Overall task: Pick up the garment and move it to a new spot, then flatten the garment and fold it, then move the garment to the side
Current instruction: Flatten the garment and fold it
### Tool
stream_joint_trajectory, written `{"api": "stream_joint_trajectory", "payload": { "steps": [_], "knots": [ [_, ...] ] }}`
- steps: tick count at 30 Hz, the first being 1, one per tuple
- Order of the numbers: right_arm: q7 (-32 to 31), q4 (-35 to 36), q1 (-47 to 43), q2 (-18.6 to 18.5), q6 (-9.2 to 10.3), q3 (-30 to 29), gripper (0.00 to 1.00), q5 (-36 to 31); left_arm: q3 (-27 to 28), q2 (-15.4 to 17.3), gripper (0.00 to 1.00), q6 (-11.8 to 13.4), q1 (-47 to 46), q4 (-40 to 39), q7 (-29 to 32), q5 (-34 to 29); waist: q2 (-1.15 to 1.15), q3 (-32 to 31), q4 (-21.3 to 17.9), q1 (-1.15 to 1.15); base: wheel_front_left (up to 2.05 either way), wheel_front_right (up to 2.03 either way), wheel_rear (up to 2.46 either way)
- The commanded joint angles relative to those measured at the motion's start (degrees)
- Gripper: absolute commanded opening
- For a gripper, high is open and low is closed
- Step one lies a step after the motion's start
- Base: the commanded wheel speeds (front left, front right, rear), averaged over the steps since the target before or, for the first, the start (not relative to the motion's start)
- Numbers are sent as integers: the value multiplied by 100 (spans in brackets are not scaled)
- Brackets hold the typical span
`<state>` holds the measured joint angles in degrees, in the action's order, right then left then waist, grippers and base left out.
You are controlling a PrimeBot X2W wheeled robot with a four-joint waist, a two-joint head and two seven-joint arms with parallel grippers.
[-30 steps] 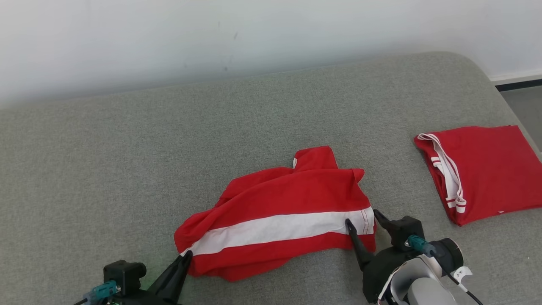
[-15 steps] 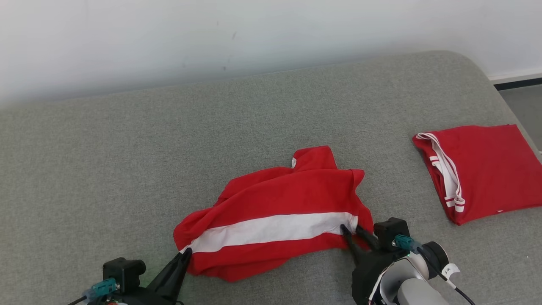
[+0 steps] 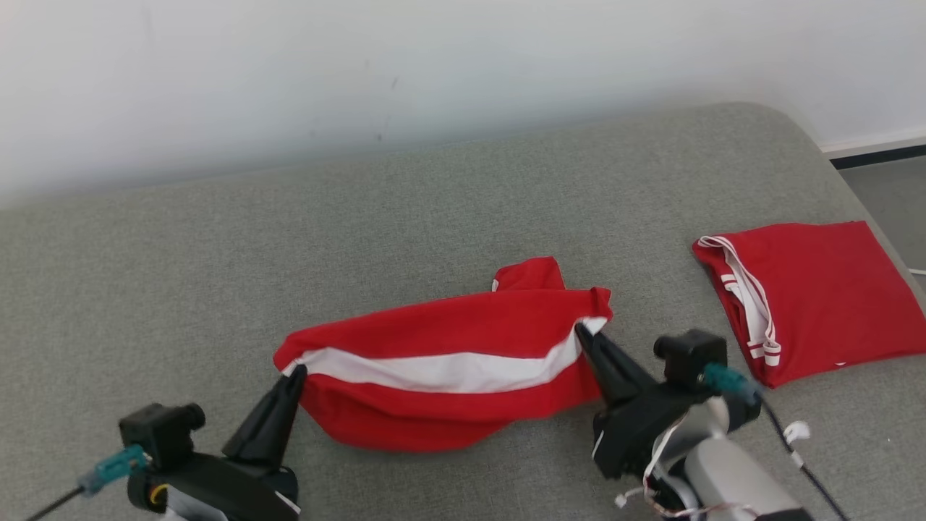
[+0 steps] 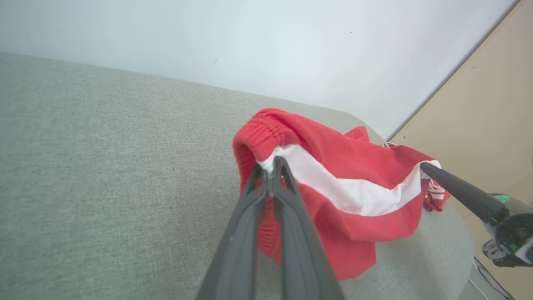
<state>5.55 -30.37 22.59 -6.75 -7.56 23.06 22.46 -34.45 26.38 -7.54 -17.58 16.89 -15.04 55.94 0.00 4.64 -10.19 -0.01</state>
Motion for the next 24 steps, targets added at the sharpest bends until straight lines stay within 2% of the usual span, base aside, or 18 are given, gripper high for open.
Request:
{"api": "stream_joint_trajectory", "payload": {
  "steps": [1,6,11,17,21,24],
  "knots": [
    [-92,241,172,-152,15,41,0,154,34,166,0,11,-100,-146,-4,105,0,-16,-32,1,0,0,0],
    [-500,843,783,-508,15,257,0,424,298,518,0,10,-609,-465,287,553,0,144,-114,1,0,0,0],
    [-859,943,1898,-706,15,449,0,488,601,716,0,136,-1424,-577,809,831,0,549,-226,1,0,0,0],
    [-868,417,3382,-600,15,535,0,646,848,626,0,620,-2593,-415,1118,744,0,1219,-318,1,0,0,0],
    [-474,-174,4241,-433,15,285,0,544,1019,526,0,853,-3315,-282,1046,628,0,1573,-375,1,0,0,0],
    [-178,-509,4595,-288,15,18,0,412,1083,526,0,935,-3626,-212,973,506,0,1714,-405,1,0,0,0]
  ]
}}
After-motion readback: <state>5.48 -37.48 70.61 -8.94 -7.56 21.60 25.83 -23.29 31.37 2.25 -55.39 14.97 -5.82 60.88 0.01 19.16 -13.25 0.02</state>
